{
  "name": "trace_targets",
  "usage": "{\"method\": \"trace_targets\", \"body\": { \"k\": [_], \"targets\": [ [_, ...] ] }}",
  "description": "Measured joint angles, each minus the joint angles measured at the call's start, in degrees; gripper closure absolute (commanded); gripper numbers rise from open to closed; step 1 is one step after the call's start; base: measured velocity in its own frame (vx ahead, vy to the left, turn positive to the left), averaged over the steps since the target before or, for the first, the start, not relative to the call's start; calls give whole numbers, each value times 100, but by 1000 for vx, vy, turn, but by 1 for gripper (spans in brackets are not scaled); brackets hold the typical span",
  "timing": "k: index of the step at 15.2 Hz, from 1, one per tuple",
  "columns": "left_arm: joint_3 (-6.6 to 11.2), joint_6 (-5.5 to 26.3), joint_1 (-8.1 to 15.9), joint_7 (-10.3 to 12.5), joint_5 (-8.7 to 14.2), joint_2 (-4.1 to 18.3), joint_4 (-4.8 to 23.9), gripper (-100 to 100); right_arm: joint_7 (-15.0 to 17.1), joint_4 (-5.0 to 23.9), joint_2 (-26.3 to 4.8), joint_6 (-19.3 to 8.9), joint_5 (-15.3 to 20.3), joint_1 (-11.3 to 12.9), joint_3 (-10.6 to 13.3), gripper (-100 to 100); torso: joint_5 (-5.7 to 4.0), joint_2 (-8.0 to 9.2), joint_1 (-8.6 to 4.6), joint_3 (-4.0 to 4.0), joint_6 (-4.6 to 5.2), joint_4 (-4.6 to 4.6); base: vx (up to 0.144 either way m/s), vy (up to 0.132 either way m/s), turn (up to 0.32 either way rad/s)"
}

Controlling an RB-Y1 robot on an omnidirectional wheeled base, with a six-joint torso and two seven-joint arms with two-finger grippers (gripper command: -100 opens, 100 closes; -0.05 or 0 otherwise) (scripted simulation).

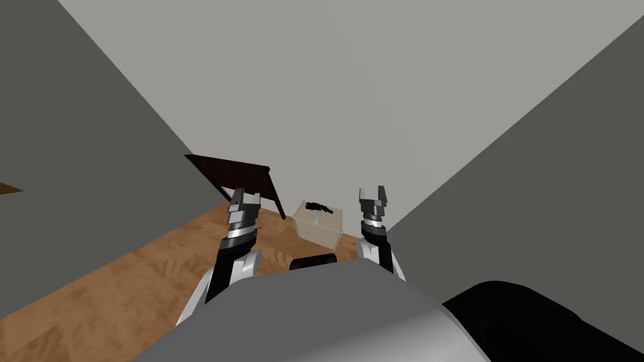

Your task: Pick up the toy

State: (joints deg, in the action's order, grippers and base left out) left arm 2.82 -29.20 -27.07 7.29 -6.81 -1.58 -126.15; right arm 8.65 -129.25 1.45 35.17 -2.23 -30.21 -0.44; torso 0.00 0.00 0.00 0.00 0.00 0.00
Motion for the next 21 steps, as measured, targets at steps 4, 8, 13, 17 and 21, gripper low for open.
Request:
{"method": "trace_targets", "body": {
  "k": [4,8,13,17,21],
  "targets": [
    [0,0,0,0,0,0,0,0,-62,64,-372,-80,-26,25,46,-100,0,0,-1,0,-1,0,-1,3,84],
    [0,0,0,0,0,0,0,0,-154,179,-821,-174,-79,20,122,-100,0,-1,-1,-1,-2,0,2,5,130],
    [0,0,0,0,0,0,0,0,-340,365,-1381,-333,-138,30,291,-100,0,-4,-1,-2,0,-1,7,4,128],
    [0,0,0,0,0,0,0,0,-485,548,-1882,-529,-230,69,412,-100,0,-6,0,-4,-3,-2,9,6,159],
    [-1,0,1,0,0,0,0,0,-650,703,-2354,-713,-310,81,563,-100,0,-8,1,-5,-6,-2,14,7,225]
  ]
}}
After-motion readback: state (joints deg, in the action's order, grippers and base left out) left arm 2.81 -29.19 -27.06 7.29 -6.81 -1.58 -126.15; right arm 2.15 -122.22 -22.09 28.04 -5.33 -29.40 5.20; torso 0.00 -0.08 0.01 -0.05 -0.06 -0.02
